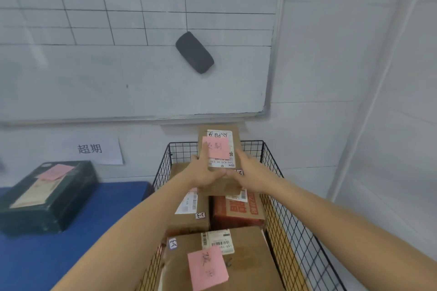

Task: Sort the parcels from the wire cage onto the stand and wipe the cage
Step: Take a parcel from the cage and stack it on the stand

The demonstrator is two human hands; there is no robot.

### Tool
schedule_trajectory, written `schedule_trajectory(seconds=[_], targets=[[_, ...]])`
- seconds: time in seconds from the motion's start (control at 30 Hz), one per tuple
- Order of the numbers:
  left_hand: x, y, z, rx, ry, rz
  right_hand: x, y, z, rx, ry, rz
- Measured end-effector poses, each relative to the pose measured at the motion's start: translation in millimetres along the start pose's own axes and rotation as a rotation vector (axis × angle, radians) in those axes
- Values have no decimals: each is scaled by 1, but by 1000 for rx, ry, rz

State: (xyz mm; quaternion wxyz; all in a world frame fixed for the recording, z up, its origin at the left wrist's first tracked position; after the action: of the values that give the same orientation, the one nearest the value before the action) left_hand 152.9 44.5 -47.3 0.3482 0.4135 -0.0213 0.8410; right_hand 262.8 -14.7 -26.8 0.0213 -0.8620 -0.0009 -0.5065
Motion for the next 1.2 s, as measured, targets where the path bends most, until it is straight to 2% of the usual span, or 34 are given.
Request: schedule_trajectory(seconds=[0.2, 0.3, 0.57, 0.8, 1.2], targets=[[-13, 22, -44, 140, -39, -57, -41, -3, -5, -28, 65, -90], [-21, 24, -59, 163, 63, -51, -50, -3, -8, -34, 142, -127], [-22, 24, -63, 126, 192, -18, -46, -3, -9, -18, 166, -119], [3, 28, -59, 88, 144, 56, -18, -2, -24, -20, 261, -16], [32, 33, -42, -55, 178, 74, 18, 2, -62, 8, 337, 66]])
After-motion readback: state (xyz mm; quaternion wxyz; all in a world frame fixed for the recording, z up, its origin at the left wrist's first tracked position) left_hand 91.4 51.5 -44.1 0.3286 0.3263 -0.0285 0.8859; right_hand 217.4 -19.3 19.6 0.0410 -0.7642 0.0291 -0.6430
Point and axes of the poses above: each hand's wrist, its own y-axis away from the middle knuckle, its own x-axis out of the back of the hand, z = x × y, the point moved 9 cm from there along -y, towards the middle knuckle, and after that the axes turned 8 degrees about -z, right-handed, at the moved point
